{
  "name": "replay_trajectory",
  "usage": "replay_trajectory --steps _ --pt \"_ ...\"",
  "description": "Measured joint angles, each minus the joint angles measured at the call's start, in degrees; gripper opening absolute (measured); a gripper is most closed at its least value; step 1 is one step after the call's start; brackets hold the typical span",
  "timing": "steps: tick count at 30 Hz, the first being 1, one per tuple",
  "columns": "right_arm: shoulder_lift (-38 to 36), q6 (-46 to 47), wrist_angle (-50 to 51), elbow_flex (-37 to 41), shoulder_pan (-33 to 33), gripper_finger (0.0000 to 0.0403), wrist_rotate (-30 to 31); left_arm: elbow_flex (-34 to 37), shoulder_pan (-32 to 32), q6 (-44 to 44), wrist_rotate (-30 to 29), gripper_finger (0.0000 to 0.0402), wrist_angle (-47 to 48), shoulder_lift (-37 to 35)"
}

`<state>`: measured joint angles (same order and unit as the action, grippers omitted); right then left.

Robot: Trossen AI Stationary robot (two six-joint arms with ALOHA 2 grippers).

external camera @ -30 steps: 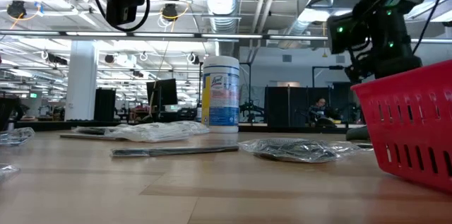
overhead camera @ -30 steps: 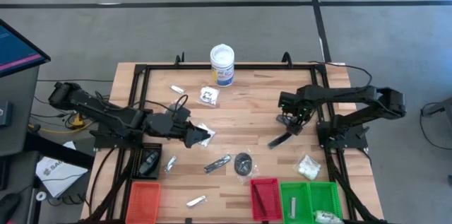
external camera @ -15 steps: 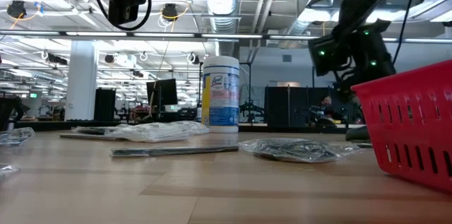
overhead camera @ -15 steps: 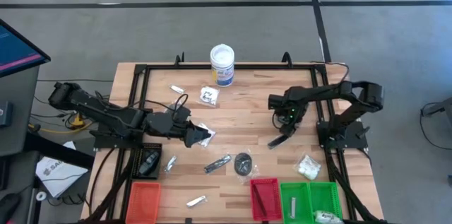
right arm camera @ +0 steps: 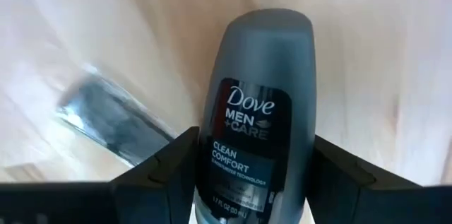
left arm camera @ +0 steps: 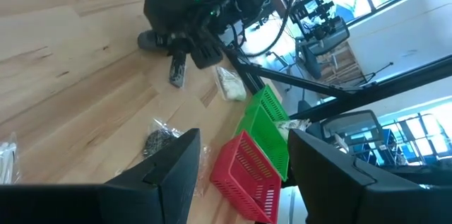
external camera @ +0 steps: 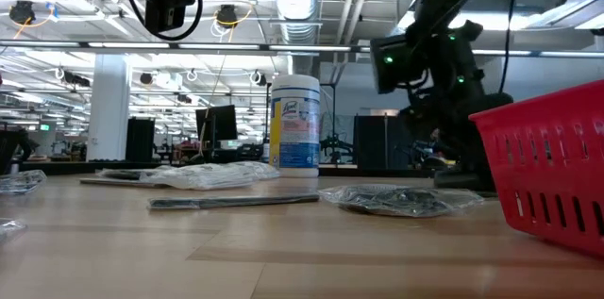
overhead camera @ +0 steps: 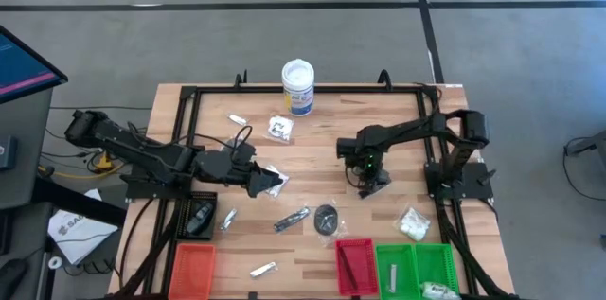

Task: Pick & Place Travel size toiletries
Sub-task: Put the gray deodorant into the black bin

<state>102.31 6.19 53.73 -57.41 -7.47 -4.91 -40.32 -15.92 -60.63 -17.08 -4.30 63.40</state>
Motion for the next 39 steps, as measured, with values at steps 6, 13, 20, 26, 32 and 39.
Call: replay_trajectory --steps 6,13,20,26,32,39 --pt "3.2 -7.2 -1.3 -9.6 3.7 0.0194 -0.1 0.0 0.0 0.2 0.0 0.0209 -0.1 0.0" --pt "3.0 -12.2 -3.3 -19.3 6.1 0.0255 0.0 0.0 0.6 0.2 0.0 0.0209 -0.1 0.0" --pt "3.0 -12.4 -6.2 -20.9 5.0 0.023 0.2 0.0 1.6 0.4 0.0 0.0209 0.0 0.0" --pt "3.0 -12.3 -6.0 -20.9 5.2 0.0178 0.1 0.0 2.3 4.7 0.8 0.0209 1.3 2.0" --pt "3.0 -10.9 -6.2 -20.9 6.7 0.0142 -1.6 -1.0 6.6 8.2 6.8 0.0209 1.1 8.4" --pt "2.1 -6.7 -4.1 -20.9 7.2 0.0114 -1.7 -5.9 8.0 14.9 8.8 0.0209 0.9 13.7"
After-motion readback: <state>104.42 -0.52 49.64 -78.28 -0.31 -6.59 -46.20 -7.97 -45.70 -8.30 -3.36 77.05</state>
